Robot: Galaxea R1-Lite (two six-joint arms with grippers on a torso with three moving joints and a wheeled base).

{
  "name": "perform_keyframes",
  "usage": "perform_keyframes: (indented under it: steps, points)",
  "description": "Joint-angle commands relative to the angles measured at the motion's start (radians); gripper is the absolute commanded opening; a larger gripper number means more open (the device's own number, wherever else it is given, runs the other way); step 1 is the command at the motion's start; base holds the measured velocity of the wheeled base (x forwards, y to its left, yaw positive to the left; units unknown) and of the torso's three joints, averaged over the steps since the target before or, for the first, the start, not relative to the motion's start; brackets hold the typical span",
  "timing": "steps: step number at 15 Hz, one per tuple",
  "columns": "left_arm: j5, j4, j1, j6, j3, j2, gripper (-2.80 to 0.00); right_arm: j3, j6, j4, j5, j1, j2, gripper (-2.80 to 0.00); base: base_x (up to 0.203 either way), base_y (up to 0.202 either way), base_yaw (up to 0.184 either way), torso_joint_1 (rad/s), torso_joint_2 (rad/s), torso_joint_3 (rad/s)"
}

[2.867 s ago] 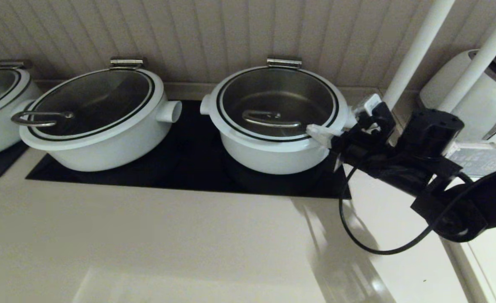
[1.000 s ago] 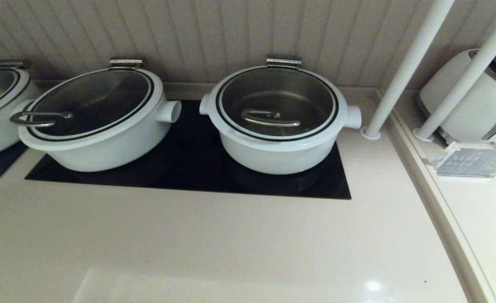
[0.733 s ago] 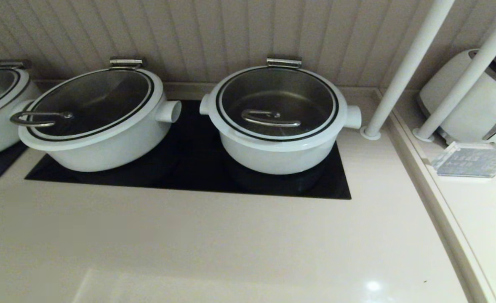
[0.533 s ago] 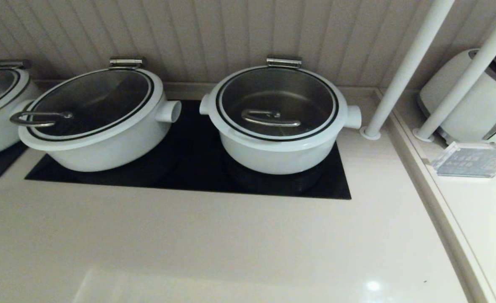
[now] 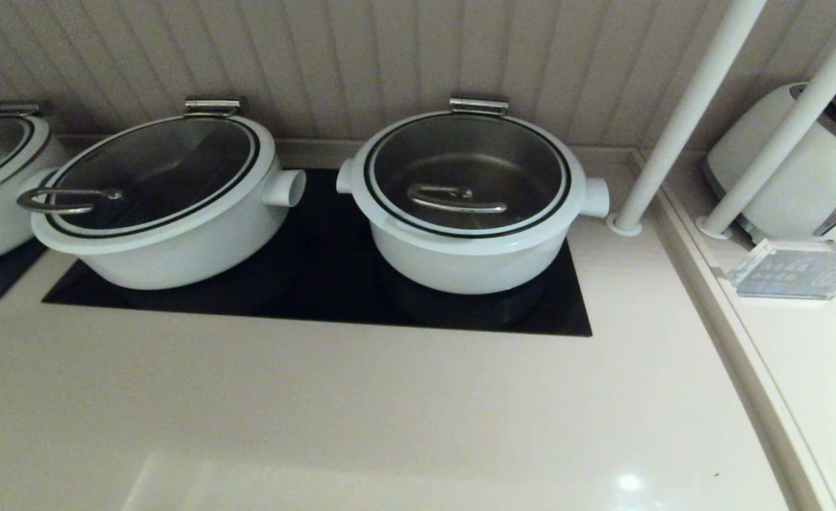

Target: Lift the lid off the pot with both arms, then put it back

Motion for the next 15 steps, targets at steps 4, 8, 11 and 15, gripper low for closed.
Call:
perform_keyframes:
  steps: [4,8,11,15]
  points:
    - [0.0,0.0,0.0,0.0,0.0,0.0,-2.8,0.001,-0.001,0.001,0.001,0.0,0.002,-2.8,0.0,0.0,0.0,0.0,0.0,0.0]
    - [0.0,0.0,0.0,0.0,0.0,-0.002,-2.8,0.001,-0.004,0.001,-0.001,0.0,0.002,-2.8,0.0,0.0,0.0,0.0,0.0,0.0]
    - [0.0,0.0,0.0,0.0,0.0,-0.002,-2.8,0.001,0.004,0.0,-0.001,0.0,0.002,-2.8,0.0,0.0,0.0,0.0,0.0,0.0]
    - [0.0,0.0,0.0,0.0,0.0,-0.002,-2.8,0.001,0.007,0.0,-0.002,0.0,0.002,-2.8,0.0,0.0,0.0,0.0,0.0,0.0]
